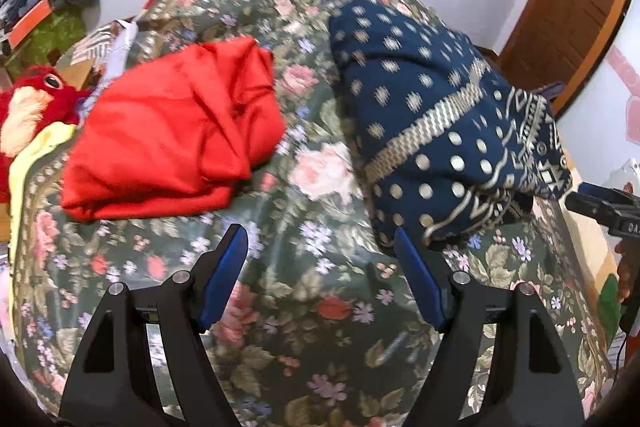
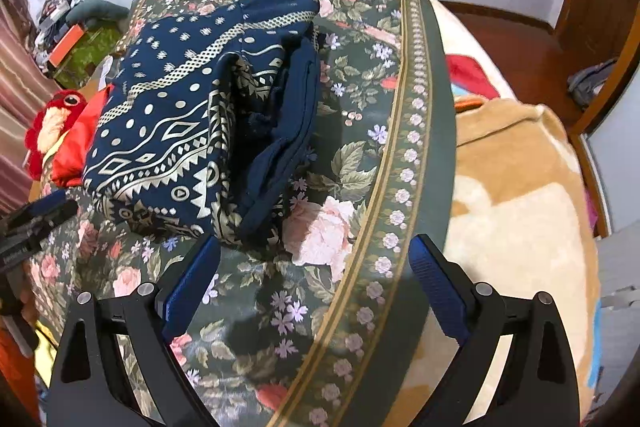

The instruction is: Fold large clothes

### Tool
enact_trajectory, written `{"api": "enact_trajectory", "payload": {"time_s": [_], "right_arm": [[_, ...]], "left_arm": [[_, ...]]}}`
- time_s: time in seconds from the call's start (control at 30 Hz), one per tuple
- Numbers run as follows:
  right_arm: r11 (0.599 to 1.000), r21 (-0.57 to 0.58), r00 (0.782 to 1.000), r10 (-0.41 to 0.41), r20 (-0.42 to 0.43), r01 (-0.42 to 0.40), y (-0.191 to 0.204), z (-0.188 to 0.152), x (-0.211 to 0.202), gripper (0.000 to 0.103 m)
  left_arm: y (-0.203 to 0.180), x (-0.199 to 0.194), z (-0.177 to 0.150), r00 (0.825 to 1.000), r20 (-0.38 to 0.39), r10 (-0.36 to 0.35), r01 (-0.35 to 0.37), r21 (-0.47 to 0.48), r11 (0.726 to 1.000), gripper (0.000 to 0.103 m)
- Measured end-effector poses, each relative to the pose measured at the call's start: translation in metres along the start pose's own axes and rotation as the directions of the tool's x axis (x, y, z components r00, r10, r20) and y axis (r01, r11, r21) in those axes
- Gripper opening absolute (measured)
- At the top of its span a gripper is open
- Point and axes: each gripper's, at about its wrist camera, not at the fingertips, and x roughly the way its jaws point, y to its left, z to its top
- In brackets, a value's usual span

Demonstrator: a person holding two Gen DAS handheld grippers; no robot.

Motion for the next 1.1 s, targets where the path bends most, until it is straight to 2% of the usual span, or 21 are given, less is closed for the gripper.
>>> {"api": "enact_trajectory", "payload": {"time_s": [0.13, 0.27, 0.37, 0.43, 0.5, 0.57, 0.6, 0.63, 0.67, 0.7, 0.8, 0.83, 0.9, 1.1], "right_arm": [[0.999, -0.011, 0.998, 0.049, 0.049, -0.049, 0.006, 0.015, -0.008, 0.094], [0.994, 0.023, 0.99, 0.103, 0.096, -0.106, 0.012, 0.039, -0.009, 0.094], [0.99, 0.038, 0.985, 0.134, 0.109, -0.139, 0.016, 0.051, -0.002, 0.094], [0.987, 0.051, 0.983, 0.15, 0.101, -0.156, 0.016, 0.059, 0.009, 0.094], [0.98, 0.088, 0.983, 0.173, 0.064, -0.178, 0.01, 0.066, 0.031, 0.094], [0.976, 0.135, 0.986, 0.169, 0.009, -0.168, 0.003, 0.07, 0.051, 0.094], [0.974, 0.154, 0.985, 0.17, -0.014, -0.166, 0.0, 0.071, 0.061, 0.094], [0.971, 0.173, 0.984, 0.175, -0.041, -0.165, -0.005, 0.071, 0.072, 0.094], [0.961, 0.194, 0.976, 0.211, -0.061, -0.196, -0.009, 0.071, 0.083, 0.094], [0.947, 0.215, 0.963, 0.26, -0.069, -0.24, -0.013, 0.071, 0.091, 0.094], [0.915, 0.251, 0.935, 0.345, -0.08, -0.316, -0.021, 0.075, 0.104, 0.095], [0.905, 0.264, 0.926, 0.368, -0.087, -0.334, -0.023, 0.077, 0.109, 0.095], [0.881, 0.293, 0.906, 0.413, -0.095, -0.371, -0.025, 0.081, 0.118, 0.098], [0.882, 0.278, 0.902, 0.42, -0.095, -0.381, -0.011, 0.095, 0.124, 0.099]], "left_arm": [[0.005, -0.017, 0.015, 0.998, 0.061, -0.019, 0.02, -0.027, 0.999, 0.076], [0.0, -0.021, 0.035, 0.992, 0.1, -0.075, 0.081, -0.053, 0.995, 0.076], [-0.01, -0.015, 0.049, 0.982, 0.102, -0.159, 0.166, -0.065, 0.984, 0.076], [-0.017, -0.006, 0.058, 0.97, 0.077, -0.231, 0.236, -0.068, 0.969, 0.076], [-0.023, 0.014, 0.066, 0.94, 0.026, -0.339, 0.34, -0.09, 0.936, 0.076], [-0.025, 0.038, 0.072, 0.915, -0.028, -0.402, 0.394, -0.14, 0.908, 0.076], [-0.023, 0.051, 0.074, 0.909, -0.05, -0.414, 0.4, -0.173, 0.9, 0.076], [-0.021, 0.063, 0.075, 0.911, -0.063, -0.408, 0.388, -0.206, 0.898, 0.076], [-0.019, 0.07, 0.077, 0.919, -0.061, -0.389, 0.367, -0.224, 0.903, 0.079], [-0.017, 0.079, 0.078, 0.915, -0.064, -0.397, 0.373, -0.24, 0.896, 0.084], [-0.014, 0.102, 0.08, 0.89, -0.088, -0.448, 0.407, -0.292, 0.865, 0.093], [-0.013, 0.112, 0.082, 0.871, -0.099, -0.481, 0.43, -0.32, 0.844, 0.094], [-0.012, 0.125, 0.083, 0.846, -0.115, -0.52, 0.454, -0.354, 0.818, 0.095], [-0.018, 0.135, 0.093, 0.842, -0.102, -0.53, 0.471, -0.342, 0.813, 0.098]]}}
